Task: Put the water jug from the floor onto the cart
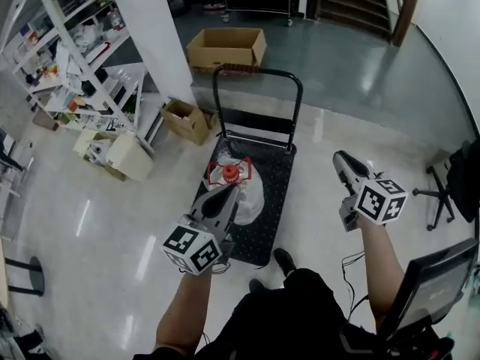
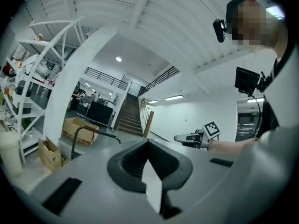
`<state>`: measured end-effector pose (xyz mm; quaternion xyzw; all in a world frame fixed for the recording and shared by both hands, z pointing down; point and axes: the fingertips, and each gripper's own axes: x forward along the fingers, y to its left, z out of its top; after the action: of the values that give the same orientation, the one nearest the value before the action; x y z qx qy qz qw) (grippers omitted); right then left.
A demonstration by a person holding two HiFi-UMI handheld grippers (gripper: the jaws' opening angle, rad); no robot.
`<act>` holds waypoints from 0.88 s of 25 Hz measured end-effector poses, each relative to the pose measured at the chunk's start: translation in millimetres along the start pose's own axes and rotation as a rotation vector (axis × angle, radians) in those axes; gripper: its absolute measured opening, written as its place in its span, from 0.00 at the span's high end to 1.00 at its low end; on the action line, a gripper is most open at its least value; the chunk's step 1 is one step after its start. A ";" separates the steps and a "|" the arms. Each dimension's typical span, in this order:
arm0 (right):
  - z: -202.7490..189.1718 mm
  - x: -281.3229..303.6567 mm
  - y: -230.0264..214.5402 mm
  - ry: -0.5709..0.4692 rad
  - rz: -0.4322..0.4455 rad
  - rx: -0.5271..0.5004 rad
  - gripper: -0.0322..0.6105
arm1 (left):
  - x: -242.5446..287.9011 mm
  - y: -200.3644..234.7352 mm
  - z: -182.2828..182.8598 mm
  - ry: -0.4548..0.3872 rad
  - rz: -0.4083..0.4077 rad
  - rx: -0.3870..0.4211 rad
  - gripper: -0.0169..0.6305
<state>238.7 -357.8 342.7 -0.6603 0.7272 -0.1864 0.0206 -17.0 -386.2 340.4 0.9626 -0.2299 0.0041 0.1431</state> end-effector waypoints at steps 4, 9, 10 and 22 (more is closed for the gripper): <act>2.6 -76.1 -2.6 -0.033 -0.109 -0.060 0.95 | 16.8 -46.6 -0.6 -0.014 -0.109 0.041 0.98; -9.9 -158.1 0.9 -0.025 -0.222 -0.134 0.95 | 27.5 -109.7 -14.6 0.008 -0.246 0.064 0.98; -11.4 -173.8 0.7 -0.030 -0.240 -0.133 0.95 | 26.6 -124.9 -17.3 0.015 -0.270 0.078 0.98; -33.1 -359.4 7.4 -0.194 -0.312 -0.117 0.95 | -24.1 -291.0 -55.7 0.094 -0.321 0.213 0.98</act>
<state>268.2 -1.4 293.5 -0.7800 0.6202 -0.0801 0.0228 93.8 -111.8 312.4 0.9954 -0.0651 0.0504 0.0496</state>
